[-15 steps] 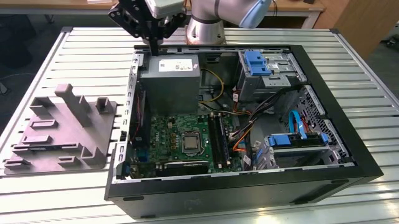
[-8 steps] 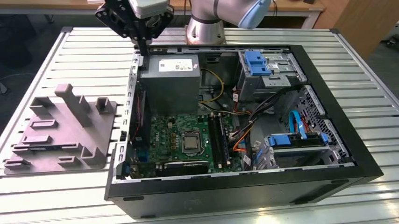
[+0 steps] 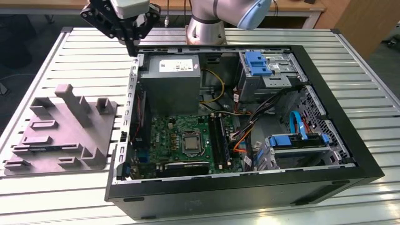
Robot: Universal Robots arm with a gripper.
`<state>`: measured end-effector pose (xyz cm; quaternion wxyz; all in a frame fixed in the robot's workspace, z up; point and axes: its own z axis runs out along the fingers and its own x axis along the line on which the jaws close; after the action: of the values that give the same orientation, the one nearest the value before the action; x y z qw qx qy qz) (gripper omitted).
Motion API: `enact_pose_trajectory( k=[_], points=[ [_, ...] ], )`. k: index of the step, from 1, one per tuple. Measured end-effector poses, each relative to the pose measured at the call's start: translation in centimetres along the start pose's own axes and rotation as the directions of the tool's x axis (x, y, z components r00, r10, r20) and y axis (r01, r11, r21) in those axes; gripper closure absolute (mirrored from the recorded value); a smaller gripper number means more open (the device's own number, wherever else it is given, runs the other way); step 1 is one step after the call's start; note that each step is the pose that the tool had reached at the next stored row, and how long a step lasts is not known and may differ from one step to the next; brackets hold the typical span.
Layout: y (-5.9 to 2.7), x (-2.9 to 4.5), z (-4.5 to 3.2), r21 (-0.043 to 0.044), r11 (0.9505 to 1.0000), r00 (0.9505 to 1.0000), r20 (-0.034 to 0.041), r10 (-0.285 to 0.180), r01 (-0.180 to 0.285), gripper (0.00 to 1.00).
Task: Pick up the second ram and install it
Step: 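Reach for the second ram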
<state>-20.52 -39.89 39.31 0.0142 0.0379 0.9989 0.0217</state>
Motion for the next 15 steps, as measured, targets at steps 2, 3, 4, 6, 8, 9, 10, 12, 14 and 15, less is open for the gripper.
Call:
enact_pose_trajectory(
  k=[2,3,4,6,8,9,10,12,14,15],
  points=[
    [-0.05,0.65,-0.02,-0.0001,1.0,1.0,0.0005,0.0,0.0,0.9],
    [-0.07,0.93,-0.02,-0.0001,1.0,1.0,0.0007,0.0,0.0,0.9],
    [-0.1,1.22,-0.02,-0.0002,1.0,1.0,0.001,0.0,0.0,0.9],
    [-0.14,1.81,-0.04,-0.0002,1.0,1.0,0.0012,0.0,0.0,0.9],
    [-0.18,2.35,-0.06,-0.0002,1.0,1.0,0.0014,0.0,0.0,0.9],
    [-0.2,2.59,-0.07,-0.0001,1.0,1.0,0.0015,0.0,0.0,0.9],
    [-0.22,2.86,-0.08,-0.0001,1.0,1.0,0.0016,0.0,0.0,0.9],
    [-0.26,3.38,-0.09,-0.0002,1.0,1.0,0.0019,0.0,0.0,0.9],
    [-0.3,3.89,-0.1,-0.0002,1.0,1.0,0.0022,0.0,0.0,0.9],
    [-0.31,4.14,-0.1,-0.0003,1.0,1.0,0.0023,0.0,0.0,0.9]
  ],
)
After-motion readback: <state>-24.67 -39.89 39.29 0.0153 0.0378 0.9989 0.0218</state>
